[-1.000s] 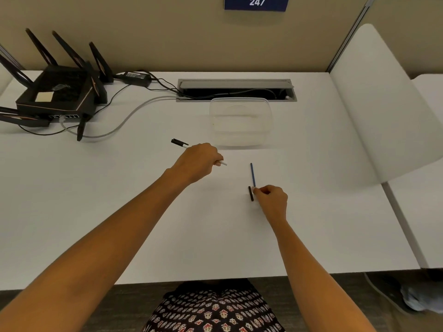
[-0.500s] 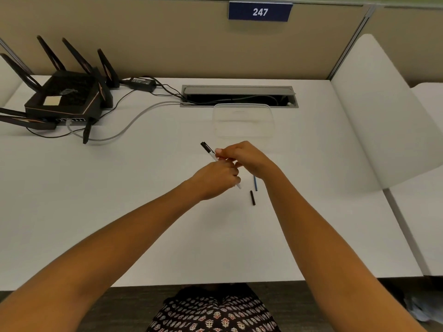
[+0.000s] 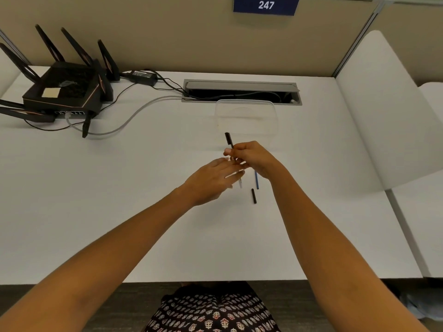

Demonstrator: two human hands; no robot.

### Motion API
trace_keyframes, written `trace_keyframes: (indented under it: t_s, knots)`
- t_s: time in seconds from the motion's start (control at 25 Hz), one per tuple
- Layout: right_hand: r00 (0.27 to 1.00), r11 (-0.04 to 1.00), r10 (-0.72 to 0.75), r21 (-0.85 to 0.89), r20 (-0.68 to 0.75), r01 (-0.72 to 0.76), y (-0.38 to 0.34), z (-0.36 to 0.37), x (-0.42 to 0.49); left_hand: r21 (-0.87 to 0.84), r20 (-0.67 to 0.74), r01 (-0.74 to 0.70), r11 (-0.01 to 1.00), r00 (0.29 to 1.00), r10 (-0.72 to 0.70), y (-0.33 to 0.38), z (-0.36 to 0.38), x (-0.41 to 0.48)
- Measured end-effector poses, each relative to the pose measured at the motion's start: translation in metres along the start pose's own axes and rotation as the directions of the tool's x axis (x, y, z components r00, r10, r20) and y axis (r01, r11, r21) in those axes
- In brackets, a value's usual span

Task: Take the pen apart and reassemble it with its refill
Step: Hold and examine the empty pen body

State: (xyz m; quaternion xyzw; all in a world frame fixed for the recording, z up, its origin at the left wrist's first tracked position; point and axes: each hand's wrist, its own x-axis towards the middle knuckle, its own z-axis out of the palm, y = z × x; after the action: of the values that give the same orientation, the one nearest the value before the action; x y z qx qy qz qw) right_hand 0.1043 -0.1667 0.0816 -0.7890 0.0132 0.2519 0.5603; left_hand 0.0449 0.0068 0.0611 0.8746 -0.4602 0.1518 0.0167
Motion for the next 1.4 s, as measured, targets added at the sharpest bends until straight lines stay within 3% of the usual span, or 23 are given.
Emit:
trace_keyframes:
  t_s: [0.08,0.16,0.32,0.48,0.72,0.8,0.92,1.04,1.12,1.2,1.32,1.36,1.4]
  knots:
    - [0.996,0.999,-0.047,-0.016,-0.077,0.045,0.010,-0.002,-0.001,-0.120,0.040,0.231,0.966,0.973,-0.227,0.001,0.003,-0.008]
    - [0.982,0.997,-0.082,-0.026,-0.168,0.079,0.019,0.000,-0.002,-0.225,0.171,0.454,0.862,0.889,-0.424,0.001,0.010,-0.017]
    - [0.935,0.985,-0.168,-0.024,-0.311,0.169,0.035,0.010,-0.009,-0.151,0.375,0.623,0.768,0.755,-0.539,0.002,0.033,-0.030]
    - [0.898,0.970,-0.230,-0.166,-0.375,0.179,0.051,0.021,-0.013,-0.111,0.484,0.685,0.720,0.670,-0.563,0.007,0.051,-0.040]
    - [0.883,0.940,-0.275,-0.300,-0.380,0.163,0.052,0.032,-0.022,-0.115,0.509,0.719,0.685,0.635,-0.581,0.012,0.065,-0.043]
    - [0.828,0.888,-0.402,-0.388,-0.391,0.248,0.043,0.030,-0.025,-0.114,0.502,0.731,0.673,0.627,-0.596,0.012,0.068,-0.045]
    - [0.674,0.804,-0.580,-0.457,-0.458,0.381,0.035,0.032,-0.033,-0.106,0.462,0.749,0.654,0.620,-0.634,0.014,0.073,-0.049]
    - [0.777,0.855,-0.456,-0.456,-0.434,0.247,0.047,0.049,-0.040,-0.093,0.448,0.751,0.653,0.618,-0.646,0.017,0.079,-0.052]
    - [0.789,0.859,-0.444,-0.451,-0.424,0.241,0.046,0.052,-0.037,-0.080,0.430,0.752,0.654,0.618,-0.658,0.019,0.084,-0.053]
    - [0.749,0.839,-0.494,-0.467,-0.442,0.278,0.036,0.047,-0.039,-0.069,0.441,0.737,0.672,0.627,-0.642,0.023,0.087,-0.054]
    - [0.586,0.760,-0.643,-0.510,-0.494,0.404,0.026,0.041,-0.044,-0.043,0.410,0.746,0.664,0.620,-0.670,0.030,0.095,-0.060]
    - [0.576,0.754,-0.650,-0.513,-0.495,0.410,0.027,0.042,-0.045,-0.027,0.393,0.747,0.664,0.619,-0.680,0.030,0.097,-0.060]
    - [0.630,0.778,-0.611,-0.511,-0.479,0.365,0.030,0.046,-0.047,-0.016,0.387,0.749,0.662,0.615,-0.687,0.030,0.097,-0.061]
